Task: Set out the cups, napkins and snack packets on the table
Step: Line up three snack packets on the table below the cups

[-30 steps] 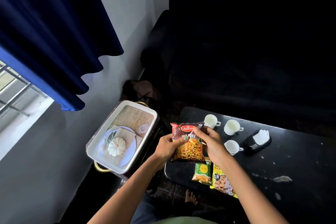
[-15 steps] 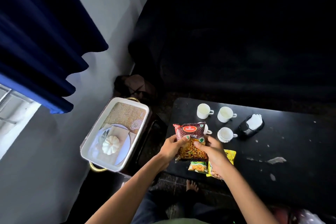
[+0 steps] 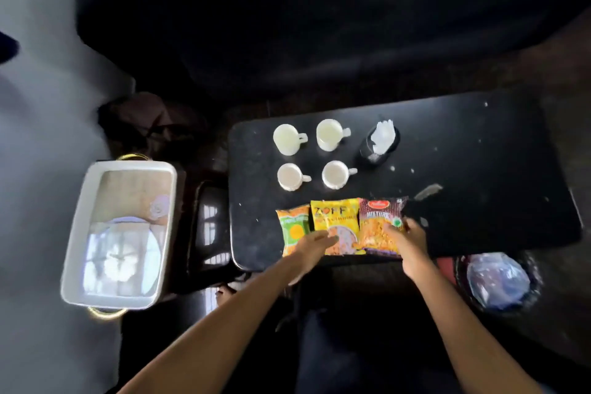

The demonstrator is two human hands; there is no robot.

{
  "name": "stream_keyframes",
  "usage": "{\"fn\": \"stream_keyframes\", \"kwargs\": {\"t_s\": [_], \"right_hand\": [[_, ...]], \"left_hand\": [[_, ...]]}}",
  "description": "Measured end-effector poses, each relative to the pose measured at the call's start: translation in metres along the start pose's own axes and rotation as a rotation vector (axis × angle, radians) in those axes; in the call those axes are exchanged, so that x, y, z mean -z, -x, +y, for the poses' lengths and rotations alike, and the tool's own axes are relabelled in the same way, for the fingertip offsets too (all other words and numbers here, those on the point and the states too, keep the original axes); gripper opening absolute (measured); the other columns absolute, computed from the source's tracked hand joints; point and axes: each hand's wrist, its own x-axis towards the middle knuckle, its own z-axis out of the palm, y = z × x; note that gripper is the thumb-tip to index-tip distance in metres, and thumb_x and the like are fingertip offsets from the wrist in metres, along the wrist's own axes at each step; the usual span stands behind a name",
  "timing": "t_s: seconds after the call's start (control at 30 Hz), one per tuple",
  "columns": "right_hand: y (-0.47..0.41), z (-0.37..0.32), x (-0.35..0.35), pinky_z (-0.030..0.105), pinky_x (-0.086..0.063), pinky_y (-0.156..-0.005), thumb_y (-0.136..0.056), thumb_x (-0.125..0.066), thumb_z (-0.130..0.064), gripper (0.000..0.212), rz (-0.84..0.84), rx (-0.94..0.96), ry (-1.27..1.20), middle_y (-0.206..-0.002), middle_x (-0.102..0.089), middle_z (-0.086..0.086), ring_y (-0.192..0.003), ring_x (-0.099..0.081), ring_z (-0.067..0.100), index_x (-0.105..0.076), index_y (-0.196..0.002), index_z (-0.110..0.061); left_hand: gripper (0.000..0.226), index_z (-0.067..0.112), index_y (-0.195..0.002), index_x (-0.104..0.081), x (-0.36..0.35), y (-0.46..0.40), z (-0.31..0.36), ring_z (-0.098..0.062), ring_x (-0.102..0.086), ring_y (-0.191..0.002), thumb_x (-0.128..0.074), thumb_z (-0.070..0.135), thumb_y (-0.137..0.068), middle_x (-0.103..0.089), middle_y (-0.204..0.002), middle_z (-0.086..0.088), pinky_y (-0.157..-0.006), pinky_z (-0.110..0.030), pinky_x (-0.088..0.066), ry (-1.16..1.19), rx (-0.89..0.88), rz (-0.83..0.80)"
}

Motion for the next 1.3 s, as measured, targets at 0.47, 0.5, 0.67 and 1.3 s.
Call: {"fn": "stream_keyframes", "kwargs": {"t_s": [0.47,0.5,0.67,1.3], "right_hand": [[-0.091,0.038,-0.017,0.048,-0.038,-0.103,-0.081,-0.069,-0.025,0.060,0.145,-0.190,0.427,-0.134,-0.049,0.015,-0.124,-0.043,0.034,-0.043,-0.135,-0.014],[-0.084,0.035,-0.020,0.051,-0.036,-0.104,-0.080,-0.070,-0.025,0.063,0.249,-0.136,0.525,-0.136,-0.047,0.015,-0.126,-0.041,0.035,-0.042,-0.135,-0.015],[-0.039,0.041,-0.052,0.048,-0.034,-0.100,-0.078,-0.071,-0.021,0.055,0.225,0.407,0.859,-0.134,-0.047,0.012,-0.127,-0.039,0.032,-0.047,-0.127,-0.016],[-0.042,0.072,-0.112,0.053,-0.011,-0.116,-0.077,-0.075,-0.021,0.099,-0.302,0.671,1.405,-0.159,-0.009,0.014,-0.145,-0.006,0.038,-0.008,-0.150,-0.025]], "left_hand": [[0.054,0.021,-0.136,-0.046,0.006,-0.059,-0.024,-0.022,-0.050,-0.122,-0.058,0.042,-0.088,-0.049,-0.139,-0.004,-0.100,-0.037,-0.042,-0.346,0.063,0.090],[0.053,0.025,-0.136,-0.046,0.009,-0.060,-0.027,-0.023,-0.048,-0.123,-0.058,0.043,-0.087,-0.046,-0.140,-0.004,-0.100,-0.039,-0.043,-0.455,0.050,0.126],[0.063,0.024,-0.139,-0.034,0.014,-0.060,-0.036,-0.026,-0.036,-0.128,-0.065,0.033,-0.085,-0.030,-0.146,-0.004,-0.097,-0.043,-0.042,-0.848,-0.109,0.377],[0.105,0.016,-0.146,0.025,0.044,-0.103,-0.084,-0.026,0.014,-0.147,-0.057,0.050,-0.087,0.020,-0.159,-0.007,-0.118,-0.045,0.004,-1.389,-0.157,0.318]]}}
